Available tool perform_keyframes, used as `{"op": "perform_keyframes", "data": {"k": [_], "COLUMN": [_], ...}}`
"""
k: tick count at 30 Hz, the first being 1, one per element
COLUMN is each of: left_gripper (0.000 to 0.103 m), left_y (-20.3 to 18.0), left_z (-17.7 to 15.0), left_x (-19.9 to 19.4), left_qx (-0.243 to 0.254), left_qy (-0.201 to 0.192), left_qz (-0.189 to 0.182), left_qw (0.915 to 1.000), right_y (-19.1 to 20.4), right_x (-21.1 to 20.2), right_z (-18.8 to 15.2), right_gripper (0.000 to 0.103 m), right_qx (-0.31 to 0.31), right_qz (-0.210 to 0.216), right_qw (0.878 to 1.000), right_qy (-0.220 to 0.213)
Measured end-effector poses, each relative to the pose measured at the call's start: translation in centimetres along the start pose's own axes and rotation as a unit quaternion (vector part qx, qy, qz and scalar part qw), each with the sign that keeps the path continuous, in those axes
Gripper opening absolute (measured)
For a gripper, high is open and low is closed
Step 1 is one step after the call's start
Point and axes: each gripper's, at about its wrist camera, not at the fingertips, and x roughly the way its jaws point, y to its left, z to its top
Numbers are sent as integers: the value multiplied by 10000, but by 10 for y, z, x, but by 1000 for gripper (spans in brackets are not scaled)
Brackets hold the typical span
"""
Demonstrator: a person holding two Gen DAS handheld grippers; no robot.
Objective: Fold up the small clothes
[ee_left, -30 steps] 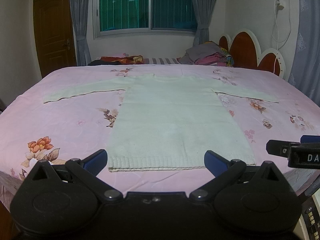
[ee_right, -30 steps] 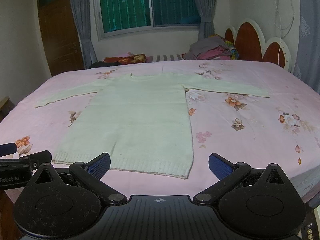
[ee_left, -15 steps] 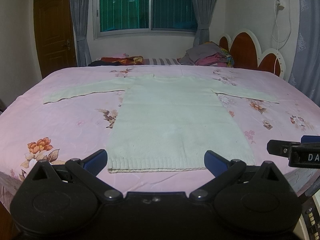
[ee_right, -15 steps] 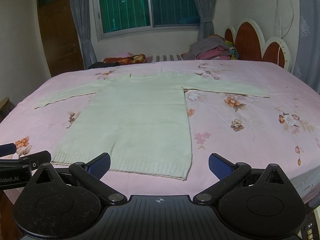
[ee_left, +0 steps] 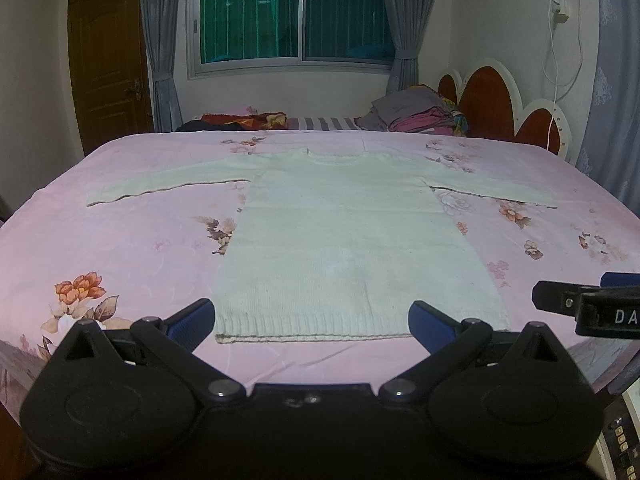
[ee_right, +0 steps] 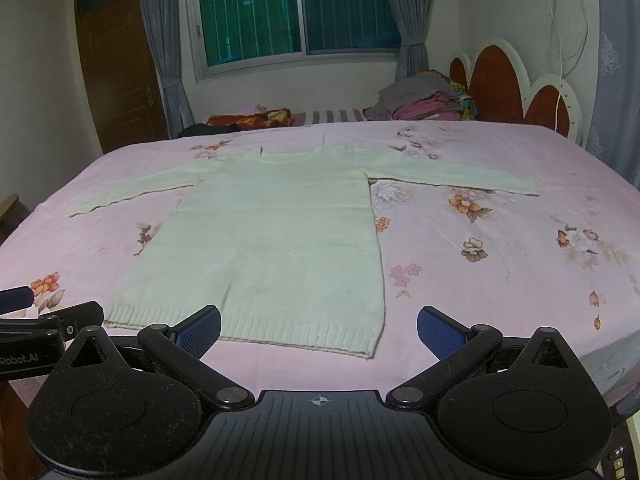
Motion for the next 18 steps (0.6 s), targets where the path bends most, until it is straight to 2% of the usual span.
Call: {"op": "perform_keyframes", "data": {"k": [18], "left_gripper": [103], "left_y": [-3], "left_z": [-1], "left_x": [-2], "left_qx": [-13], "left_qy": [-19], "left_qz": [18], "left_qw": [10000], "right_y": [-1], "right_x": [-1], "right_z": [1], "right_gripper": [103], "right_qx": [-33], "right_qz": [17], "right_qw": [10000], "right_qy": [-12]}}
